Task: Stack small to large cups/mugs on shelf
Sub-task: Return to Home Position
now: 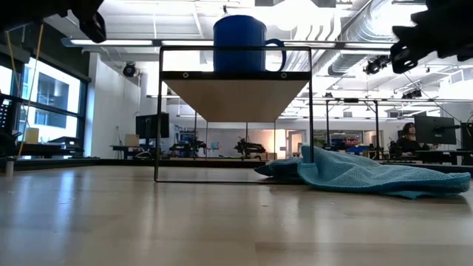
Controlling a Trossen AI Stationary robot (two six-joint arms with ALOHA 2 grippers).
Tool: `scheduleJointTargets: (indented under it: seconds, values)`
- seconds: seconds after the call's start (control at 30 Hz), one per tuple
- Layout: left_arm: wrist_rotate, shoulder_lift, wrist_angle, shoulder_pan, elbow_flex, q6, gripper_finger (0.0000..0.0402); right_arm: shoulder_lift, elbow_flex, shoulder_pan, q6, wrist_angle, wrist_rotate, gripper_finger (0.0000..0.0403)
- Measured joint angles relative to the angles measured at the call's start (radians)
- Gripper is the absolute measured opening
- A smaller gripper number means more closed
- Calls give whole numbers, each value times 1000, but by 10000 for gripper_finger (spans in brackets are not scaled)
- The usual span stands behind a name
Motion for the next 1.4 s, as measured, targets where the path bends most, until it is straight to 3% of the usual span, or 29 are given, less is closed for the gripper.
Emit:
scheduleJointTargets:
  seconds: [0.33, 0.7, 1.03, 1.4]
  values:
    - [-123, 0, -29, 0, 0, 38, 138, 0, -3, -4, -88, 2, 274, 119]
    - [-130, 0, -55, 0, 0, 32, 138, 0, -4, 127, -93, -2, 460, 119]
    - [-80, -18, -98, -1, 0, 10, 138, 1, -134, 147, -63, 177, 470, 119]
    - [-38, -135, -217, -1, 0, -26, 138, 0, -130, 142, -32, 123, 441, 119]
